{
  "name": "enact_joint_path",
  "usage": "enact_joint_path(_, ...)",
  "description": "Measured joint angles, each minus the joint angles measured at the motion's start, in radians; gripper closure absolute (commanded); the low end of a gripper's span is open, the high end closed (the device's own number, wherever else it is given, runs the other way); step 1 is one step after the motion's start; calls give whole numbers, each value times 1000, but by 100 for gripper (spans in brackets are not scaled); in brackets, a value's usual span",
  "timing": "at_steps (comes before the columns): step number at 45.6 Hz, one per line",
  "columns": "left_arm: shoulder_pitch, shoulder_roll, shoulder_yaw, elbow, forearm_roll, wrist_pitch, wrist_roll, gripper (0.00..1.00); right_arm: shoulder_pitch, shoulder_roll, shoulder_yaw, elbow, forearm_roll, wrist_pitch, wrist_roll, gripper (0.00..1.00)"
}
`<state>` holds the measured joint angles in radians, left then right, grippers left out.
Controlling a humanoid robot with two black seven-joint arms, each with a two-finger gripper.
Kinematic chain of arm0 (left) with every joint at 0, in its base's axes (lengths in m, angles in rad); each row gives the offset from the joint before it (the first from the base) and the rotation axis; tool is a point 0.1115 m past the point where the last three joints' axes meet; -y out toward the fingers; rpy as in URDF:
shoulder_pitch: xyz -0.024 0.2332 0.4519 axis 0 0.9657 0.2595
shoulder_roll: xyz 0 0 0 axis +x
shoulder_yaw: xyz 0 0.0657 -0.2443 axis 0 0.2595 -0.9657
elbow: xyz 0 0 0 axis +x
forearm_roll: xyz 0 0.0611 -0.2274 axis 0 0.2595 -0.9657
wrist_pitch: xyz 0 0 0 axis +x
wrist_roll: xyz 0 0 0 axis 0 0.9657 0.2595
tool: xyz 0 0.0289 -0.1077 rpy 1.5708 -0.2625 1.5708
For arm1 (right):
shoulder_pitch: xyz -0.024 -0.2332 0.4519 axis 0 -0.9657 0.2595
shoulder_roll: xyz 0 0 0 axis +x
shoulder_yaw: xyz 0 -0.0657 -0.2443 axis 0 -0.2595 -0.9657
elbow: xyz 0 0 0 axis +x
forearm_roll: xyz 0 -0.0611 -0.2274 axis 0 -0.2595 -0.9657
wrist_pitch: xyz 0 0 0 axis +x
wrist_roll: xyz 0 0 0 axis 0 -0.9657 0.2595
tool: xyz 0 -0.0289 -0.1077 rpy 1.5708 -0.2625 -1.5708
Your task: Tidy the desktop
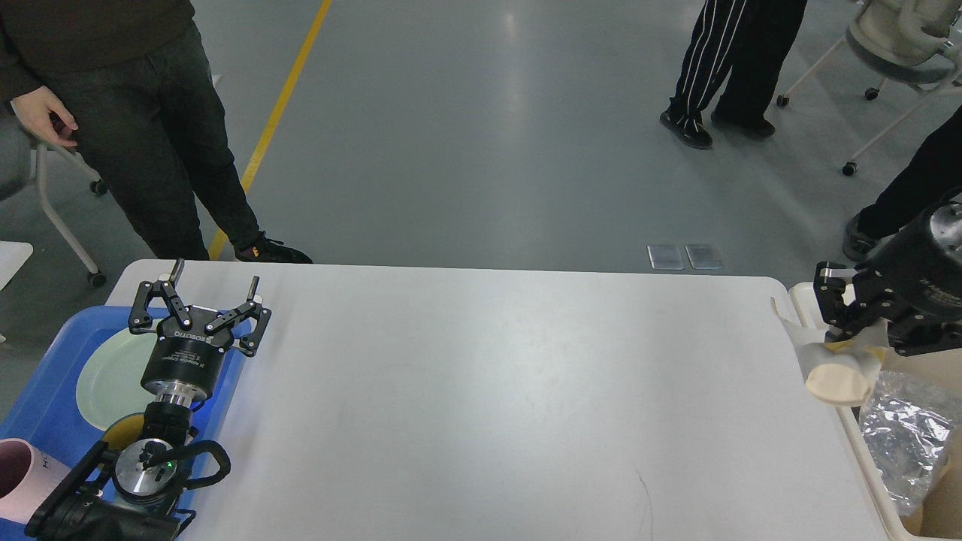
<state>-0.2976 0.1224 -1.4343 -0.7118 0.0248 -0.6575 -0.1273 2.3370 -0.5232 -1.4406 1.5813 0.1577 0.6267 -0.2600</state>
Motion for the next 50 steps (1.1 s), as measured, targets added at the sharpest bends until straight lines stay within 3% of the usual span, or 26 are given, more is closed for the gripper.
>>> enact_joint_path(7, 0, 0, 0, 0, 0, 1, 0, 3, -39, -55, -46, -63, -6, -65, 0, 100)
enact_joint_path(14, 0, 0, 0, 0, 0, 1, 0, 3, -199, -195, -35, -227, -16, -118, -2, 100)
enact_joint_path(18, 0, 0, 0, 0, 0, 1, 0, 3, -358, -264, 23, -367, -20, -139, -2, 100)
enact_joint_path(25, 0, 0, 0, 0, 0, 1, 0, 3, -706, -284, 202, -610, -21, -192, 0, 100)
enact_joint_path(35, 1, 0, 0, 0, 0, 1, 0, 3, -1189, -197, 448, -965, -21, -305, 3, 100)
enact_joint_path(41, 2, 0, 0, 0, 0, 1, 0, 3, -1532, -1, 515, -1329, -18, -392, 7, 100)
enact_joint_path(50, 2, 0, 0, 0, 0, 1, 0, 3, -1765, 155, 527, -1567, -12, -495, 8, 100)
